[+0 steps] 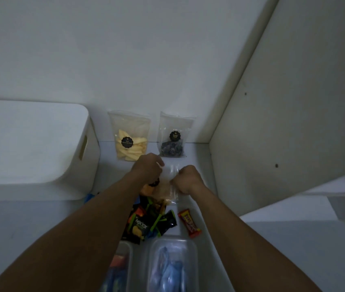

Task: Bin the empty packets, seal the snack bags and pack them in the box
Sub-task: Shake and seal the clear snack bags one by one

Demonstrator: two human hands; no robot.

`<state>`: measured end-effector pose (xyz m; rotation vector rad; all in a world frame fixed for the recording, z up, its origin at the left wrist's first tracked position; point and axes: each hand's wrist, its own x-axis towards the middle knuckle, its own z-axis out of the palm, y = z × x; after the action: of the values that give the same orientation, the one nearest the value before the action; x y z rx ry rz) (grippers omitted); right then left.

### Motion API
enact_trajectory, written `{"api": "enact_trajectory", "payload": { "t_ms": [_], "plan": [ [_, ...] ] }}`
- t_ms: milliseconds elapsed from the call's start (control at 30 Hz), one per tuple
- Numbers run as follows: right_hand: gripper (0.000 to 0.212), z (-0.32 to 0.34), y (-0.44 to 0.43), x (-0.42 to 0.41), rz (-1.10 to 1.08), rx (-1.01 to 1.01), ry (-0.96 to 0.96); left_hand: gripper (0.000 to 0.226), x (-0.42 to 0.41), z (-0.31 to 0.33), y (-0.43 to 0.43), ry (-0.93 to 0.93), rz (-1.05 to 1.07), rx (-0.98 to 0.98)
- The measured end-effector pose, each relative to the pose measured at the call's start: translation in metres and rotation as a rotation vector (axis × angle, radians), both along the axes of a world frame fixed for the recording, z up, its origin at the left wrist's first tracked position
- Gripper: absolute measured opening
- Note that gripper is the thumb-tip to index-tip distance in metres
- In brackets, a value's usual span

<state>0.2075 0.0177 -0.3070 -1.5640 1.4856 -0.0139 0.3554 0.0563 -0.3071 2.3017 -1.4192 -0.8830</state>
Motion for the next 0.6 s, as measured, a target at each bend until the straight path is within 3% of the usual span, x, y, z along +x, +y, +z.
{"api": "enact_trajectory", "payload": {
  "t_ms": [367, 600],
  "plan": [
    [0.018, 0.129, 0.037, 0.008, -0.019, -0.175, -0.355, 0.011, 0.033, 0.116, 0.061, 0.221, 0.214, -0.265],
    [0.012, 0.231, 0.08, 0.017, 0.002, -0.339, -0.538, 0.006, 0.036, 0.218, 0.124, 0.521, 0.296, -0.431]
  ]
}}
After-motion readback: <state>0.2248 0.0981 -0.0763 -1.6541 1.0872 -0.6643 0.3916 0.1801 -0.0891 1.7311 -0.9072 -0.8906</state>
